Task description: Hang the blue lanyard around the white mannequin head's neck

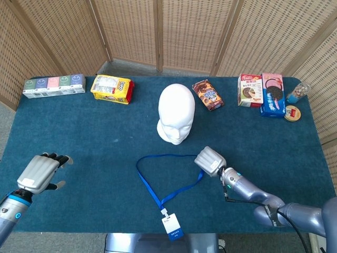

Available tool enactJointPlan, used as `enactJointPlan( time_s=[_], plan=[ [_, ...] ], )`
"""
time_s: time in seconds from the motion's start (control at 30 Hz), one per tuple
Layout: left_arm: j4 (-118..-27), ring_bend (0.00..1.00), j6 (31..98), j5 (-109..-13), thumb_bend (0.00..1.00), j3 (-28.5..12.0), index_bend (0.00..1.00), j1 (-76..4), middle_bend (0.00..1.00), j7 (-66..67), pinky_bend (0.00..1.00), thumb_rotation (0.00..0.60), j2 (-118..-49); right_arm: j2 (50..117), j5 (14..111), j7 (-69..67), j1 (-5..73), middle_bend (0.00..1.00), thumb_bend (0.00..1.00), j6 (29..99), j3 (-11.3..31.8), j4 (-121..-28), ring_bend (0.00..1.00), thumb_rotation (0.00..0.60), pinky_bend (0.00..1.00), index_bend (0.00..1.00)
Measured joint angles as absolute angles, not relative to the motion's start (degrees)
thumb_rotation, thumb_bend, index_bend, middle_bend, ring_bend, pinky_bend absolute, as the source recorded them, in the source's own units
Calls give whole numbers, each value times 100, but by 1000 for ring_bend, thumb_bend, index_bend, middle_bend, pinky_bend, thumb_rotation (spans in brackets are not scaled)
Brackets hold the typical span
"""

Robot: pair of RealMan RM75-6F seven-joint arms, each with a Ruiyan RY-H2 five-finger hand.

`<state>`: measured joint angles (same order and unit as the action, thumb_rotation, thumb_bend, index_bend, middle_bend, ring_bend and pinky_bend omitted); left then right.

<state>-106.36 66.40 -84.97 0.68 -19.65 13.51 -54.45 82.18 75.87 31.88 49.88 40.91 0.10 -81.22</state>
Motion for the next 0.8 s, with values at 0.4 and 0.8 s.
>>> enactJointPlan(
  time_s=[0.4, 0.8],
  plan=[
    [-10640, 432, 6633, -8479, 176, 92, 351, -1945, 478, 1330, 429, 594, -5409, 8360, 7624, 3091, 5110, 980, 348, 4045, 81, -7953, 1000, 549, 1000, 509],
    [-10633, 432, 6617, -8486, 176, 84, 351, -1961, 478, 1285, 429, 596, -5400, 8393, 7603, 3170, 5154, 980, 349, 4000, 41, -7871, 1000, 546, 1000, 507]
  ],
)
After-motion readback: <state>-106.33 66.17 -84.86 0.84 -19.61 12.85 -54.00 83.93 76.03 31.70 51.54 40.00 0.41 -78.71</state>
